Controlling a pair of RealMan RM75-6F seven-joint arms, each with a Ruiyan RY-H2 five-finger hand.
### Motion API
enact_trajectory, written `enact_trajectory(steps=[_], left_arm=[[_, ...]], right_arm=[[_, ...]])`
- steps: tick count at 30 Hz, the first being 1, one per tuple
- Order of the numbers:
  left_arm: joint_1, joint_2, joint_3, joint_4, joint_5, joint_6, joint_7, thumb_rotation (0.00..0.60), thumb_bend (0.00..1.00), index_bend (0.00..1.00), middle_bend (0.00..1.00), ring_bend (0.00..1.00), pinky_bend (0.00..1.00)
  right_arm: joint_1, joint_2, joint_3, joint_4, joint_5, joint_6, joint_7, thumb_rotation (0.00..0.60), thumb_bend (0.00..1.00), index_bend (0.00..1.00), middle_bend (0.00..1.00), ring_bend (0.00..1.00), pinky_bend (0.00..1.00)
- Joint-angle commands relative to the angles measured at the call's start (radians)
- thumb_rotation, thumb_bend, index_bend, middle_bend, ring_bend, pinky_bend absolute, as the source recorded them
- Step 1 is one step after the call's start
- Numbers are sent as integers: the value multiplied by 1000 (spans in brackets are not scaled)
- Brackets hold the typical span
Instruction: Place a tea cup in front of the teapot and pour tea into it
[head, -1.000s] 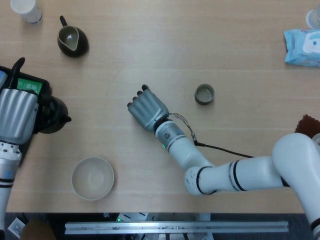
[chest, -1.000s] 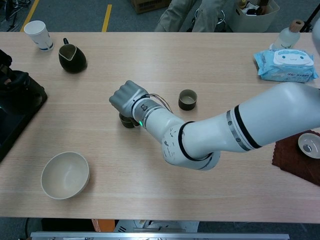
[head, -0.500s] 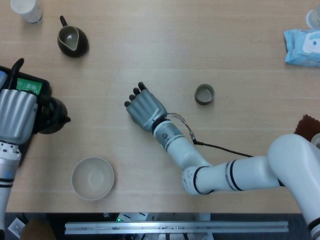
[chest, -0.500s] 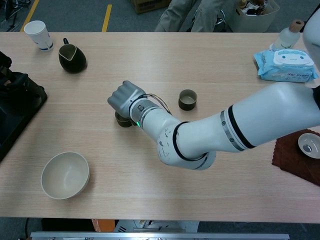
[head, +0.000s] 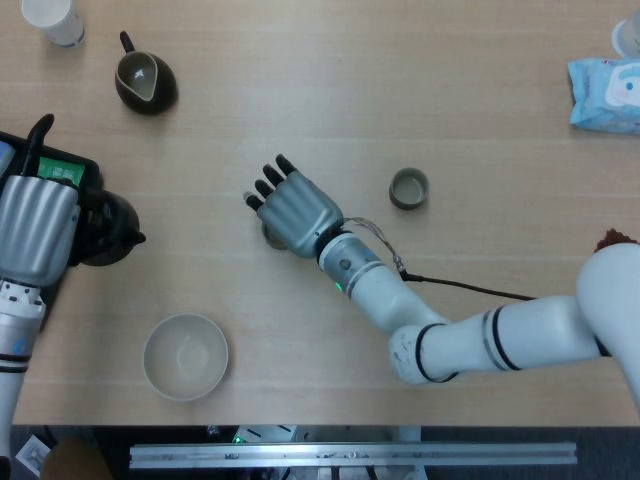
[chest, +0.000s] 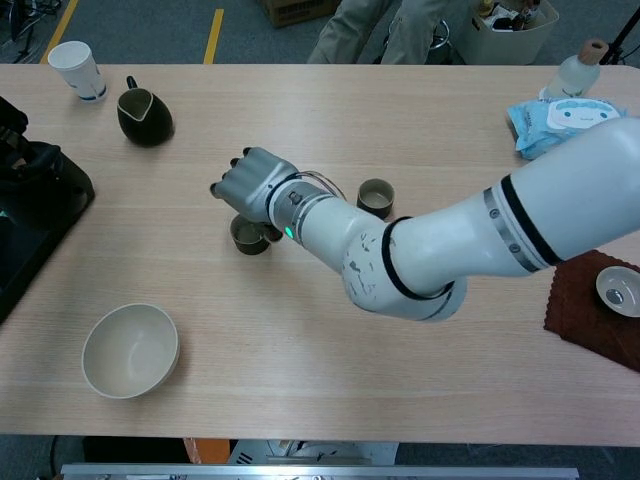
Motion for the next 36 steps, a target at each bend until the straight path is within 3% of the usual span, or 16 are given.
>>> enact_trajectory(steps=[1,8,15,20,26,36], left_arm=[[-4,-2,-2,-2,0,-4,1,538,333,990,1000,848,57],[-27,-21,-15,-14,-17,-36,20,535,332,990,1000,848,57],[-54,-39,-30,-28,-44,-75,33,535,332,989,1000,847,57],[-78,-63,-39,-27,-60,-104,59,540,332,988,1000,847,57],[-109,-116,-52,-7,-83,-132,107,535,332,989,1000,847,57],[-151,-211,-80,47,-160,-173,184,599,332,988,1000,847,57]], right_arm=[[-62,143,-30,-146,-108,34,81,600,244,140,175,84,91],[-190,379,-103,-354,-267,128,209,600,238,140,175,84,91],[-324,585,-163,-477,-402,183,372,600,228,140,175,84,91],[-415,688,-229,-494,-521,208,455,600,228,141,177,84,91],[-501,767,-272,-495,-635,236,540,600,228,148,178,84,91],[-587,829,-276,-448,-725,232,644,600,228,148,178,84,91]])
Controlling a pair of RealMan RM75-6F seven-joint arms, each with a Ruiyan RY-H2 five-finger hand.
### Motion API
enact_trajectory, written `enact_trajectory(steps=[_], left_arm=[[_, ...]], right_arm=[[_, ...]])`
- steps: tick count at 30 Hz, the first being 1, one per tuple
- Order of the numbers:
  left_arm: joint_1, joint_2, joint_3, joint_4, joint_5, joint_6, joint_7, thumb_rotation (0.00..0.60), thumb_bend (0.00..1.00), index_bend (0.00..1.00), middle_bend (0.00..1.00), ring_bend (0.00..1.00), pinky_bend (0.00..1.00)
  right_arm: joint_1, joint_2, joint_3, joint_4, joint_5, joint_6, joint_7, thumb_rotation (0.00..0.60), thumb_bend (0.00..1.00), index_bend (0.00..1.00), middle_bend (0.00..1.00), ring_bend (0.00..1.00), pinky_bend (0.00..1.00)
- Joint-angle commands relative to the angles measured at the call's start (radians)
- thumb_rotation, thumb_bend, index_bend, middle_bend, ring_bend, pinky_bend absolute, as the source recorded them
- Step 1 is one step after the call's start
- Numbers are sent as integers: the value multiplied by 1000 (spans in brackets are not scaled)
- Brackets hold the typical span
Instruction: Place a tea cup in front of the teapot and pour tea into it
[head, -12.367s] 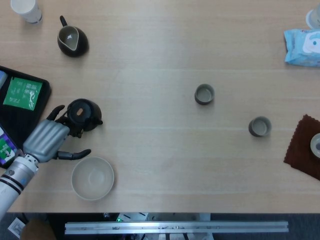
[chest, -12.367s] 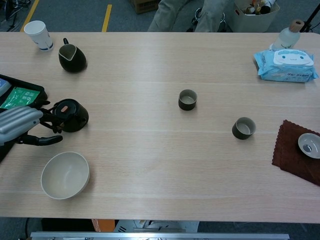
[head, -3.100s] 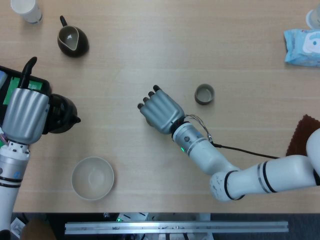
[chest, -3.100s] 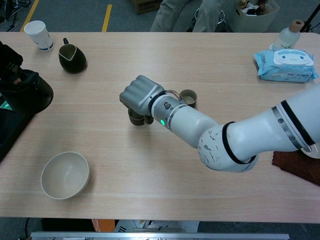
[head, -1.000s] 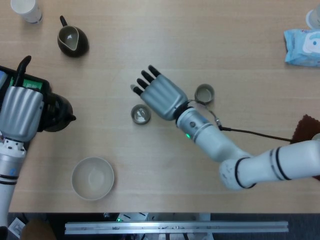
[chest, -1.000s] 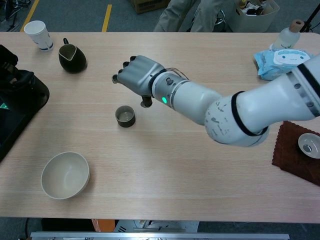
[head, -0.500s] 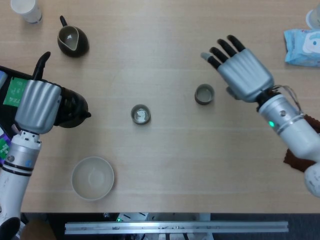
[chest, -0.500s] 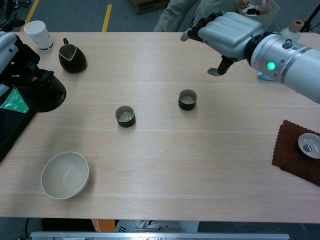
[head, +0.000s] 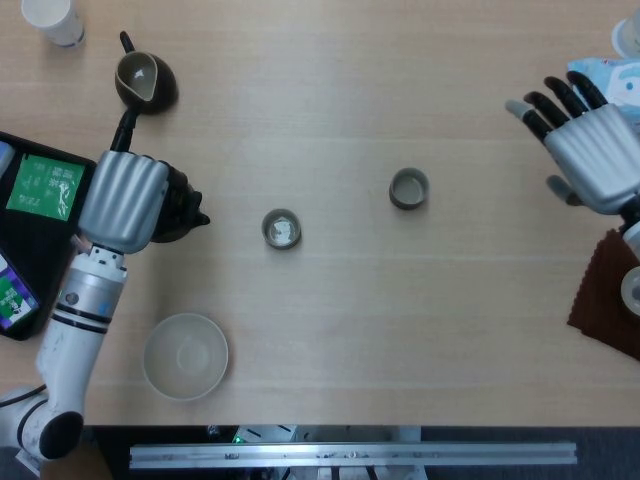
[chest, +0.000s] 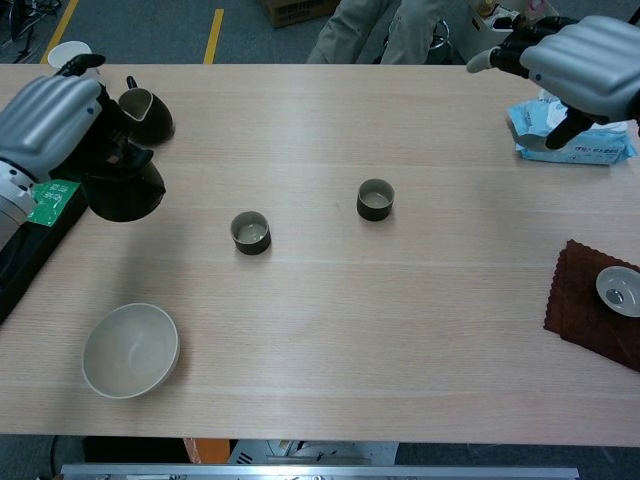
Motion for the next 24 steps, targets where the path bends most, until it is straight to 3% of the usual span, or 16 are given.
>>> enact_trajectory(steps=[1,24], left_arm=[[-16,-32,-12,24,-27,-12,31,599,331,988,1000,847,57],[-99,-211,-53,54,-184,-71,170,600,332,984,1000,846,57]], right_arm=[[-19,11,5,20,-19,-8,23,600,228,148,178,84,91],[-101,23,58,111,-69,-77,96,600,228,148,178,84,91]])
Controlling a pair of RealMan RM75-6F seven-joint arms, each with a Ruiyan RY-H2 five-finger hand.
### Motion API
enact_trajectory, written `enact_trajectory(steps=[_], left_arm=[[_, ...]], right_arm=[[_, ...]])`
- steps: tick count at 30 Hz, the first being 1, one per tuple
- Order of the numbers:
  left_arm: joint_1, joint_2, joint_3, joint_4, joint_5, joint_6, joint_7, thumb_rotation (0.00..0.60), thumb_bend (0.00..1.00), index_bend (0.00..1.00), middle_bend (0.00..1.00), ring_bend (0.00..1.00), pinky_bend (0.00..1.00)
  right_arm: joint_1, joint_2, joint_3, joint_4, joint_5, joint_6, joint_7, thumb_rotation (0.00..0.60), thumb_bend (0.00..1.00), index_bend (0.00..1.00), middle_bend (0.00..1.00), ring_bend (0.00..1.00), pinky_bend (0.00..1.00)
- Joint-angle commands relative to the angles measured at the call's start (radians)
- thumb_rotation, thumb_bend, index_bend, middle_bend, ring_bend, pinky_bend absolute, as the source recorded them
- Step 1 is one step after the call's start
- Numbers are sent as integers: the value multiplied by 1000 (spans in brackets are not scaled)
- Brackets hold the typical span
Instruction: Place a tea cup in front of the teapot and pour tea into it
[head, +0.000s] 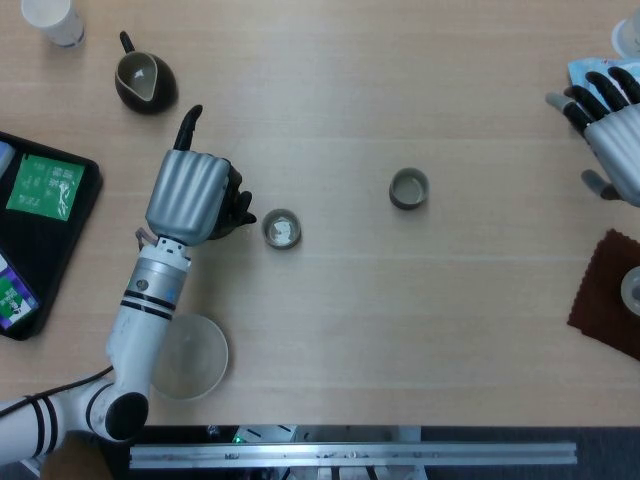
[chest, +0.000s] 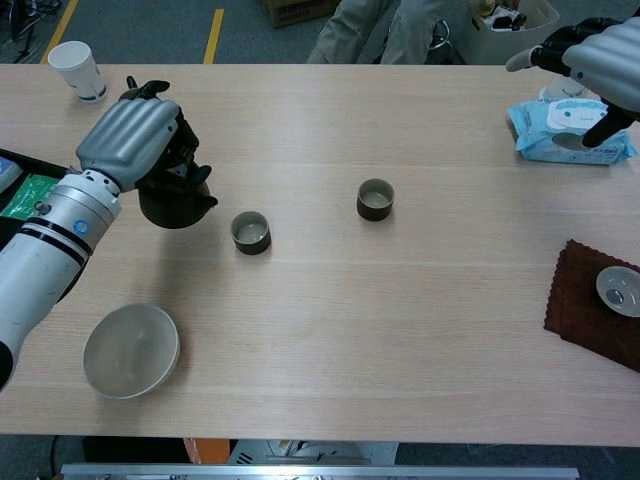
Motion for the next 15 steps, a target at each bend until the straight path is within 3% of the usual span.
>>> enact_trajectory(steps=[1,15], left_arm=[[-11,-14,-13,-16,-30,-12,5,599,332,984,1000,846,57],[-45,-65,-10,11,-63,-4,62,599,332,984,1000,846,56]], right_arm=[[-7,4,4,5,-5,-4,3,600,228,148,178,84,91],[-47,30,30,15,-25,-18,36,600,228,148,178,84,91]])
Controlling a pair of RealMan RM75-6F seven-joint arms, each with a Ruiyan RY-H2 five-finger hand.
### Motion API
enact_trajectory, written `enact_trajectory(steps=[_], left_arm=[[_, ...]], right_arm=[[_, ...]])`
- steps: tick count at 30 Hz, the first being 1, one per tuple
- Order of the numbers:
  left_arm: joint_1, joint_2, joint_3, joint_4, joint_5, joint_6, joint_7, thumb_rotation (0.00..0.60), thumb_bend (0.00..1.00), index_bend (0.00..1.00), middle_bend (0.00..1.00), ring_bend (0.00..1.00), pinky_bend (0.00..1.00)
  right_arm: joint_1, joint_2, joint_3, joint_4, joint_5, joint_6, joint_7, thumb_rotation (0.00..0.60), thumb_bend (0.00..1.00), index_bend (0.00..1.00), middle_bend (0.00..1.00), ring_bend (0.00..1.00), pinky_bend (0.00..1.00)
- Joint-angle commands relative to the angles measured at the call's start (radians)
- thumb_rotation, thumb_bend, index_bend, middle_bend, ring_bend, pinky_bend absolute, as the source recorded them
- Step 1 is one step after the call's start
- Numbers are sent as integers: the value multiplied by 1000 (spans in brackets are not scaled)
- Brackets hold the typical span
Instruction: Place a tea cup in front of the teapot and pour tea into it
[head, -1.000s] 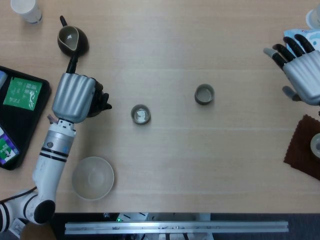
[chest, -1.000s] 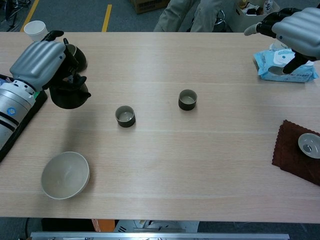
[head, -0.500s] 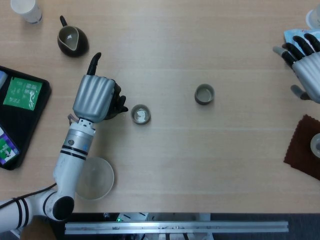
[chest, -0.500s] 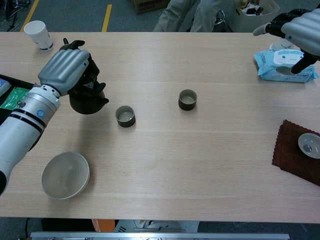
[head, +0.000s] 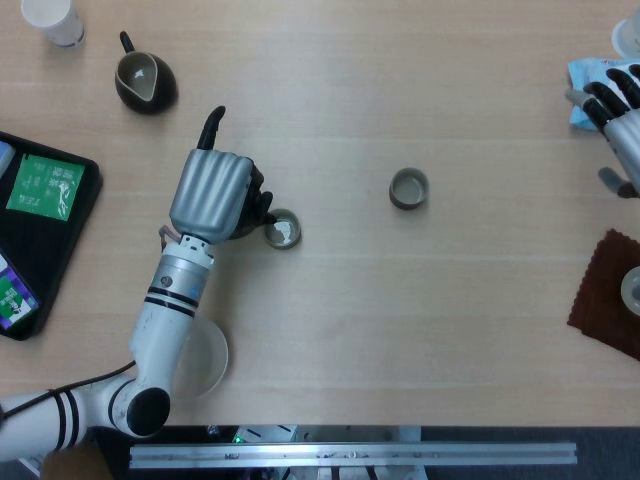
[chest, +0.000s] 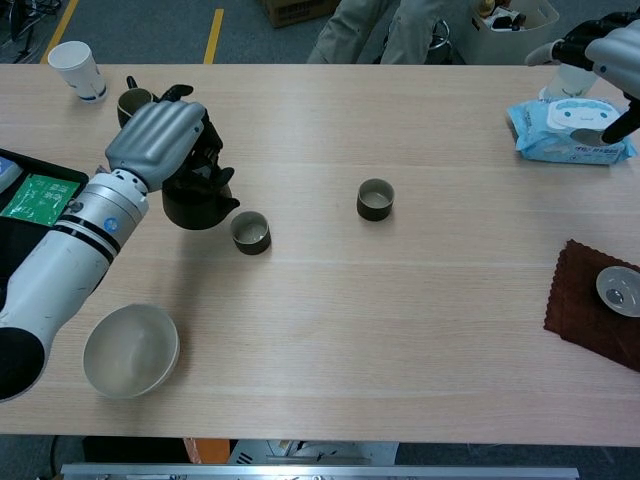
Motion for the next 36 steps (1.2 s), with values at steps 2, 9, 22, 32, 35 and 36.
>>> enact_trajectory(steps=[2,9,22,32,35,36], left_arm=[[-4,-13,7,15,-6,6,14,599,332,984,1000,846,57],[-12,-36,26,60,18,24,44,599,332,984,1000,846,56],[-14,-66,45,116,35,44,68,596,332,984,1000,847,57],[-12,-76,60,140,63,59,89,597,331,984,1000,846,57],[-12,-78,64,142,70,64,99,595,332,984,1000,846,57],[-12,-79,66,143,73,65,101,595,332,984,1000,847,57]], right_arm=[[-7,4,6,4,-4,-4,5,600,228,148,178,84,91],[-20,5,11,7,-17,-12,13,600,228,148,178,84,91],[-40,6,31,24,-27,-25,35,600,228,148,178,84,91],[-52,3,42,36,-27,-35,38,600,227,148,178,84,91],[-55,2,44,38,-29,-37,40,600,228,148,178,84,91],[-57,2,44,38,-29,-37,41,600,228,148,178,84,91]])
